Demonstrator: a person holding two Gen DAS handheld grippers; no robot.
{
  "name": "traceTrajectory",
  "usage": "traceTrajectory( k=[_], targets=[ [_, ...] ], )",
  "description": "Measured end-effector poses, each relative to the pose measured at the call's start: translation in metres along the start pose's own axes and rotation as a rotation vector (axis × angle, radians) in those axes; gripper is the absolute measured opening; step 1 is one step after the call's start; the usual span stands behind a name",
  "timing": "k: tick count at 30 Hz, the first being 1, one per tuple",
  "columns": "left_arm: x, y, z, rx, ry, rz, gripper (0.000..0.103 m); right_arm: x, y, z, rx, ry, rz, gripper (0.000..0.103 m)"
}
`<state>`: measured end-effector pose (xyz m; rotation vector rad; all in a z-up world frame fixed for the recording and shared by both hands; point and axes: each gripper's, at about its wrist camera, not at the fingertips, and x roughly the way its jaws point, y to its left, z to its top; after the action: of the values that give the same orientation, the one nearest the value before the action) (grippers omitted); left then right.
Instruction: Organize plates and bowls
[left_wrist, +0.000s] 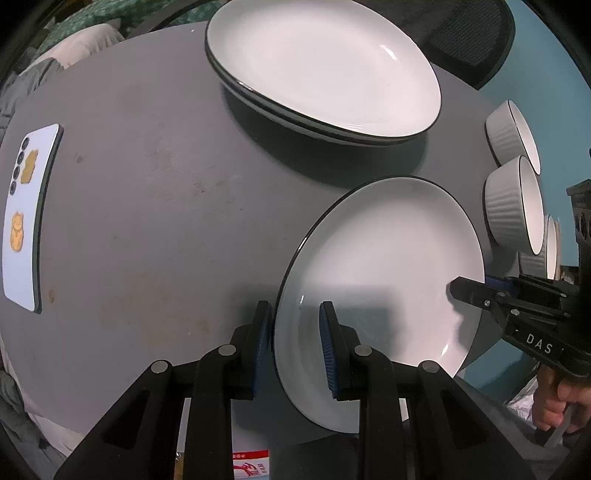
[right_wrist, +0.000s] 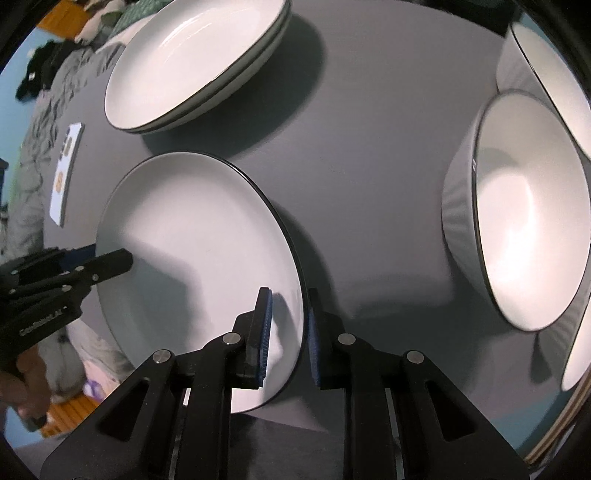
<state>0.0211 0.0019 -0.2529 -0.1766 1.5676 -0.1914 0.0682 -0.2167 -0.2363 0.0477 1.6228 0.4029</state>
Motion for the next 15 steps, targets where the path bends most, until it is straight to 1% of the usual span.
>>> traceTrajectory(
  k=[4, 8, 15],
  targets=[
    [0.006, -0.006, -0.001, 0.021, 0.008, 0.016, 0.025, 0.002, -0.004, -0.002, 0.031, -0.005, 0.023, 0.018],
    [0.008, -0.011, 0.002, 0.012, 0.010, 0.017, 0.025, 0.006, -0.005, -0.004, 0.046, -0.005, 0.044, 0.020],
    [0.018, -0.015, 0.006, 0.010, 0.017, 0.017, 0.025, 0.013, -0.005, -0.006, 0.030, -0.004, 0.039, 0.021]
  ],
)
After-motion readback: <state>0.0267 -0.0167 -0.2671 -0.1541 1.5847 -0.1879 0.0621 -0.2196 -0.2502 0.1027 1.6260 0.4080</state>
